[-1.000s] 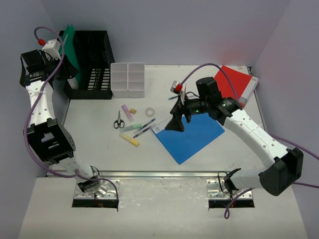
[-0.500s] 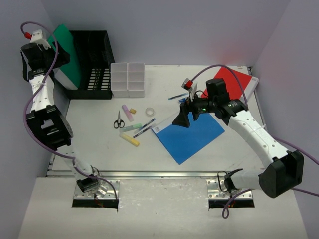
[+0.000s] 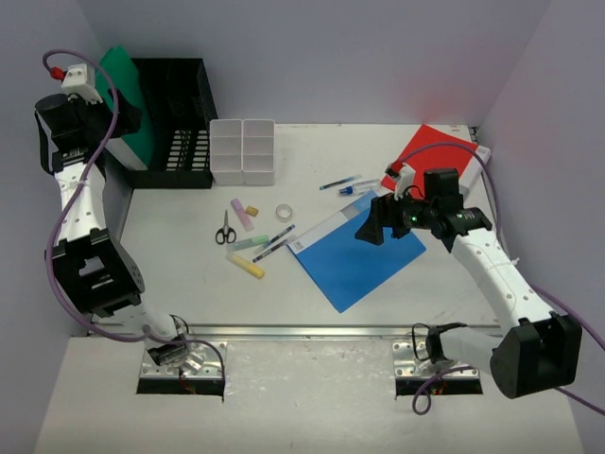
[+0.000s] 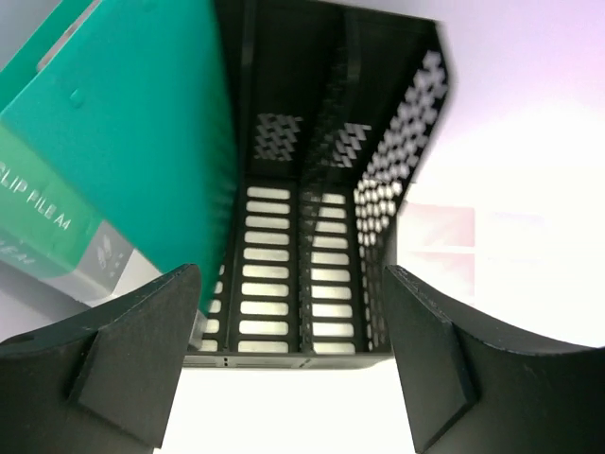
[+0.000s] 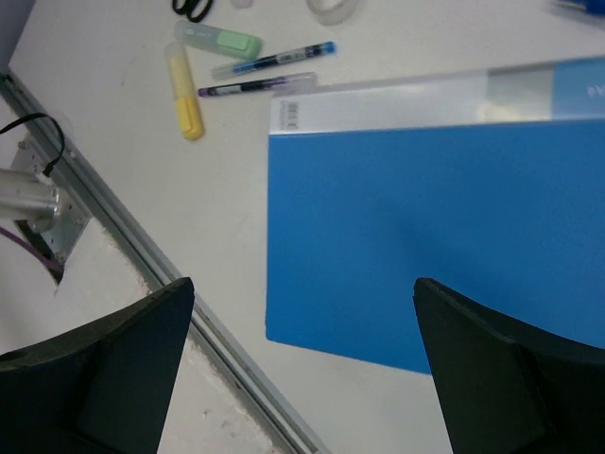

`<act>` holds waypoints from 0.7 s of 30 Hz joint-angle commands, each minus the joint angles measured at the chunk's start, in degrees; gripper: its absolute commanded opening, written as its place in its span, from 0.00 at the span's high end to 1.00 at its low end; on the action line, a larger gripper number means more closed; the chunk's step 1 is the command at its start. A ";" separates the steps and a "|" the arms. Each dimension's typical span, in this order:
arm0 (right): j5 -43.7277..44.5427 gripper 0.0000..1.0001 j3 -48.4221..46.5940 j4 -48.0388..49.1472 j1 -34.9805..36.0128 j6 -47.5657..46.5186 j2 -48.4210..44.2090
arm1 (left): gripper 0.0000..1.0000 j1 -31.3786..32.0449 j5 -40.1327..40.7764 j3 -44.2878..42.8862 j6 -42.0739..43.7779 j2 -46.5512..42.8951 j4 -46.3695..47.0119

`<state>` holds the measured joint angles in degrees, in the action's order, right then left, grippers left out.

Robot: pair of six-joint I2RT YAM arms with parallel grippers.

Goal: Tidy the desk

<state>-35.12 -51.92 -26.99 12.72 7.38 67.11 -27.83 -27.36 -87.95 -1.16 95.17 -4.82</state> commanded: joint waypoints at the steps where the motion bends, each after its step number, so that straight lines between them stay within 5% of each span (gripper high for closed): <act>1: -2.39 0.01 0.94 -2.50 -6.97 1.64 -0.90 | 0.24 0.36 -10.36 2.92 7.60 -6.27 -0.21; 10: -6.91 0.05 0.85 -2.81 -19.06 -4.24 4.80 | 0.28 16.80 -20.36 21.43 25.05 -19.93 -18.12; 16: -10.22 0.08 -3.92 -4.86 -23.34 -9.64 14.49 | 0.29 34.75 -18.56 30.46 19.13 -19.86 -16.88; 21: -11.19 0.12 -7.38 -7.69 -25.71 -13.06 21.44 | 0.31 41.67 -15.44 33.31 15.68 -16.61 -13.69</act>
<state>-43.72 -55.29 -32.74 -11.28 -1.17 85.52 11.23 -44.60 -56.09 16.92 77.61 -22.57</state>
